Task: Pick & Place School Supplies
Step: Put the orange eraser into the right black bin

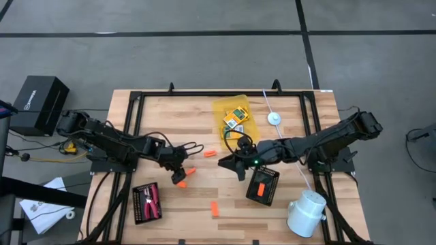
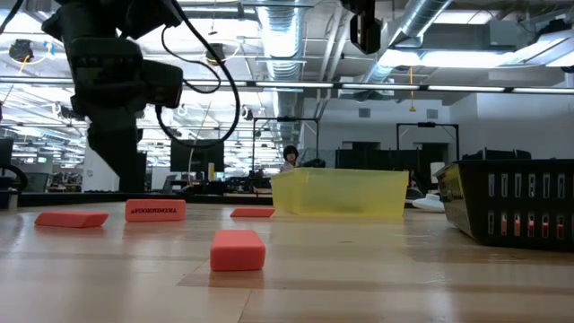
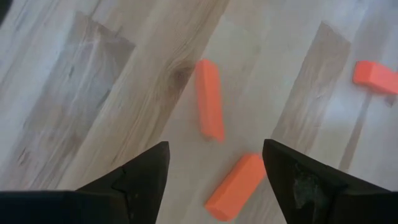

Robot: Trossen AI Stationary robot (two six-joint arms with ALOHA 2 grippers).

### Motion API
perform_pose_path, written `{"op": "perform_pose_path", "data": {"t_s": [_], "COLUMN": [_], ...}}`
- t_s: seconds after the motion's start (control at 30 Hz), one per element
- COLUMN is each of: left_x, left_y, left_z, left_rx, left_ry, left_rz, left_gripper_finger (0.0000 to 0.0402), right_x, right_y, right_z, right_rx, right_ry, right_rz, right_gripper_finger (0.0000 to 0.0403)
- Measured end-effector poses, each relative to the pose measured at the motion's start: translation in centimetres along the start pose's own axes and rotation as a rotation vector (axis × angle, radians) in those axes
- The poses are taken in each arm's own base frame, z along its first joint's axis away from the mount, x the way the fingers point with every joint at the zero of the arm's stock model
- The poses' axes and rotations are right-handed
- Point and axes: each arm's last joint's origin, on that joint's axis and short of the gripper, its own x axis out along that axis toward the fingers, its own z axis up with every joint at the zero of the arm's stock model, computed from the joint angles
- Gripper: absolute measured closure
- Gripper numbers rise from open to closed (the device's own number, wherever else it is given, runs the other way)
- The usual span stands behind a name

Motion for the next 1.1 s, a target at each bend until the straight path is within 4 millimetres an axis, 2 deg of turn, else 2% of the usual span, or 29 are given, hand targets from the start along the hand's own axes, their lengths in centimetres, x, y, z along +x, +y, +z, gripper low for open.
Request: {"op": "perform_pose_path", "data": {"t_s": [0.67, 0.9, 1.1], "left_x": [0.0, 2.2, 3.5], "left_y": [0.0, -0.3, -0.7], "left_z": [0.0, 0.1, 1.2], "left_rx": [-0.042, -0.055, -0.043], "left_ry": [-0.004, 0.078, 0.097], "left_rz": [-0.004, -0.019, 0.002], "left_gripper_finger": [0.0147, 0.0151, 0.0151], "right_x": [0.2, 0.3, 0.3], "right_y": [-0.8, -1.1, -1.0], "right_z": [1.0, 1.4, 1.4], "right_rx": [-0.033, -0.029, -0.028], "right_ry": [0.031, 0.035, 0.033], "right_rz": [0.037, 0.043, 0.052], "right_gripper_finger": [0.0321, 0.0321, 0.0321]}}
